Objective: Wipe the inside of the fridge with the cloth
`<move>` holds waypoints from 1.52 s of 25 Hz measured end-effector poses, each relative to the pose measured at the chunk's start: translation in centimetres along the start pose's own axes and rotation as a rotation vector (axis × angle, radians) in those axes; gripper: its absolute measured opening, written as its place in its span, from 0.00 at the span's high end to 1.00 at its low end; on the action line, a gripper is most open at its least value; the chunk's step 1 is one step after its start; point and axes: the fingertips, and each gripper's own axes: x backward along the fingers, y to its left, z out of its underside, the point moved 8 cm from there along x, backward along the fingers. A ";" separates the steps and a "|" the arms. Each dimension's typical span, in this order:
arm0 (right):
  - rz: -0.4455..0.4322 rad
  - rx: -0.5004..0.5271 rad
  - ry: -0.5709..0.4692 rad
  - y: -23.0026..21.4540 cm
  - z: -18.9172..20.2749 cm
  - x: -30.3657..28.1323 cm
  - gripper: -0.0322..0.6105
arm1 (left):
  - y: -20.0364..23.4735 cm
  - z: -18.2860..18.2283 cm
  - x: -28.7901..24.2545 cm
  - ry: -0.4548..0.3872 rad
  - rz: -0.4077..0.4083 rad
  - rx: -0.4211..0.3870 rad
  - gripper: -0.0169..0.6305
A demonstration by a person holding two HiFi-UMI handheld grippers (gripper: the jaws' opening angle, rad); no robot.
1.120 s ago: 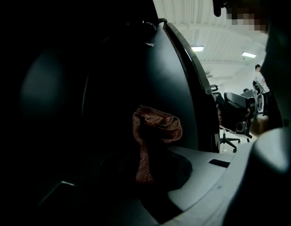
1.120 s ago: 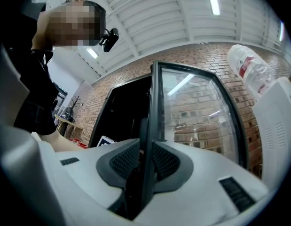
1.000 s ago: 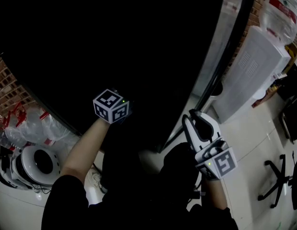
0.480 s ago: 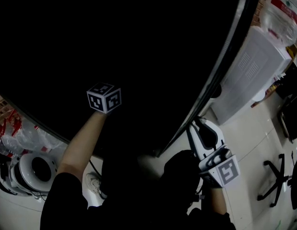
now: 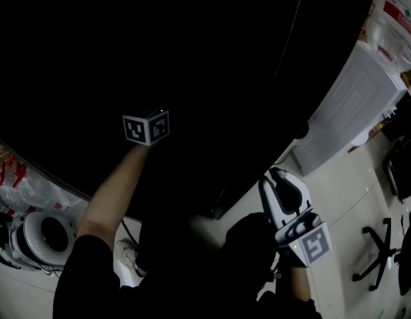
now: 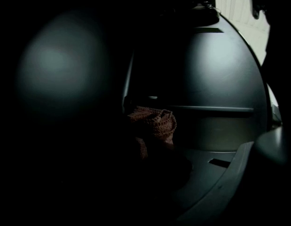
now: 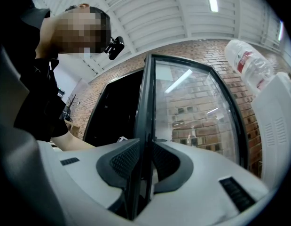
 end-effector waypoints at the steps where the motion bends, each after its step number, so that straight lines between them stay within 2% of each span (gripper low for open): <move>1: 0.002 0.000 0.002 0.0 0.0 0.0 0.81 | 0.2 0.0 -0.2 0.002 -0.012 0.002 0.91; 15: 0.021 0.009 0.011 0.6 0.0 -0.2 0.81 | 2.1 -0.4 -1.4 0.010 -0.123 -0.047 0.91; 28: 0.055 0.018 0.020 0.6 0.1 -0.3 0.83 | 2.8 -0.3 -1.7 0.007 -0.216 -0.045 0.91; 32: 0.052 0.002 0.017 0.5 -0.5 0.4 0.83 | 1.1 0.0 0.1 -0.015 -0.175 0.022 0.91; 38: 0.047 0.006 -0.006 0.8 -1.7 -0.1 0.83 | -3.6 -1.6 6.2 -0.101 -0.068 -0.028 0.90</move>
